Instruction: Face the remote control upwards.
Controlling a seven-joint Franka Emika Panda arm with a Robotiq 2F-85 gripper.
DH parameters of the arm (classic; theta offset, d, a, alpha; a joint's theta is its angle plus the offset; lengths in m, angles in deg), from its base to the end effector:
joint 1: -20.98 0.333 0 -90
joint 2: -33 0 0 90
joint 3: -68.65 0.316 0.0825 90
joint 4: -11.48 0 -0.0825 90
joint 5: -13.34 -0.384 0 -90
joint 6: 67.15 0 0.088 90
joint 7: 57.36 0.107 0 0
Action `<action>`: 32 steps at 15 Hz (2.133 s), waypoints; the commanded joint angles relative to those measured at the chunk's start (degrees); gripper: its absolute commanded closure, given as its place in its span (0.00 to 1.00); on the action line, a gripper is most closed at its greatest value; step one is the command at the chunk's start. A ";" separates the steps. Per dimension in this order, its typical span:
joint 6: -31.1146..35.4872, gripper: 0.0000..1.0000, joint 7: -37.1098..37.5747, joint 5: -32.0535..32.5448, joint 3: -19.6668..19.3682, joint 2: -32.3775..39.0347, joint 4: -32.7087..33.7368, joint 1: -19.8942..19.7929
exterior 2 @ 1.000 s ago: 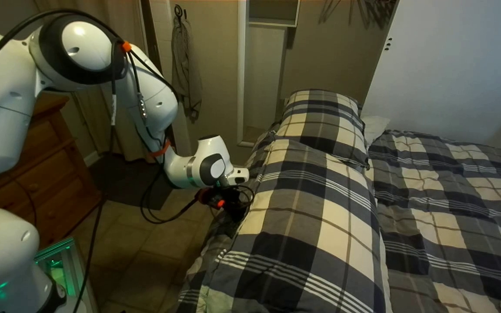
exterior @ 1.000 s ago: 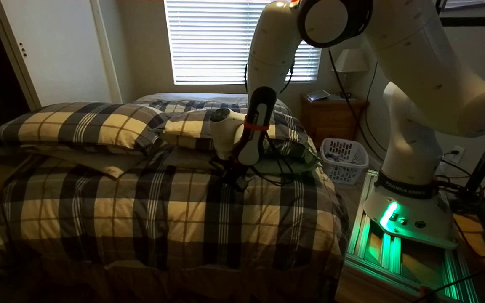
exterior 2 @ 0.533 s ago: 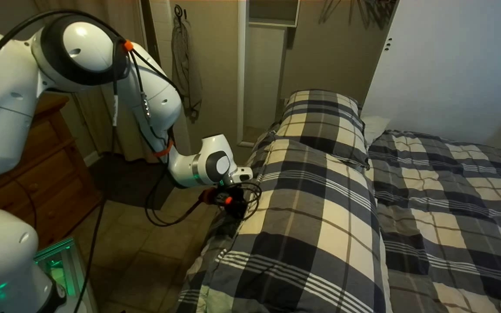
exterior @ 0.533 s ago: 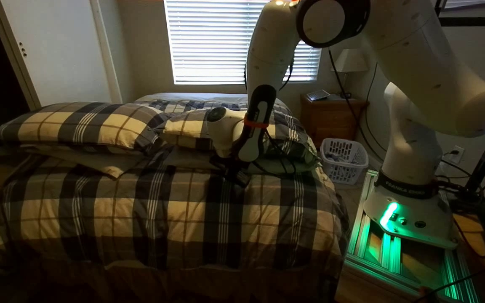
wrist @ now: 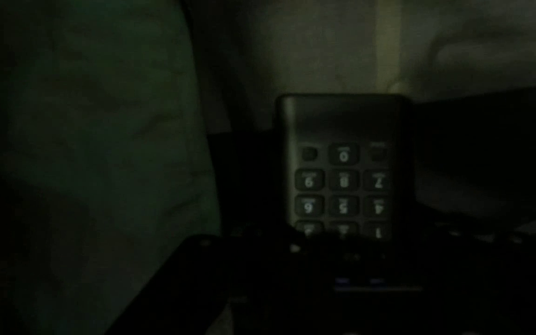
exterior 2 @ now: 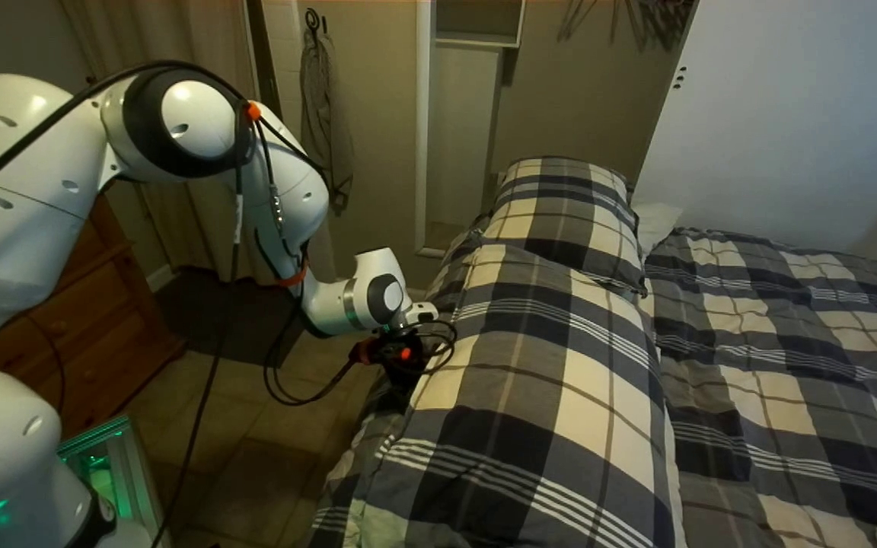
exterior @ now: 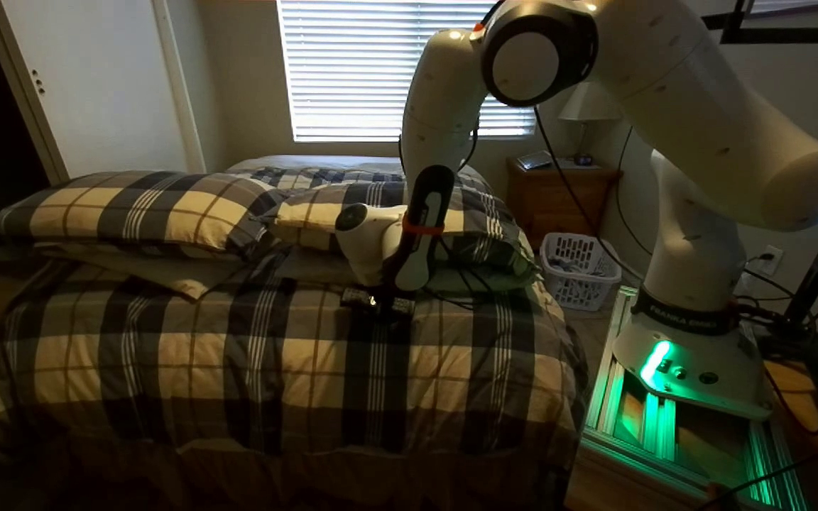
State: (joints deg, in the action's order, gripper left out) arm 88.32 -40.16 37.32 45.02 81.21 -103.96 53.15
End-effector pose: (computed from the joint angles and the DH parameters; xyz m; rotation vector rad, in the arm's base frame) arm 0.5586 0.0831 0.0507 2.6219 0.4738 -0.0279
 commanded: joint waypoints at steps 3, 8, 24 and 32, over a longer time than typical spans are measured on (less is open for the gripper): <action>-3.25 0.63 2.57 5.45 -2.03 3.19 5.13 0.55; -2.09 0.12 5.66 8.65 -2.79 1.46 4.54 1.19; -3.16 0.00 16.06 4.97 1.18 -9.03 1.68 1.64; -10.71 0.00 29.31 5.82 2.46 -17.90 1.93 1.62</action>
State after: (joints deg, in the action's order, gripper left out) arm 82.28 -15.26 43.31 45.53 67.89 -100.77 55.41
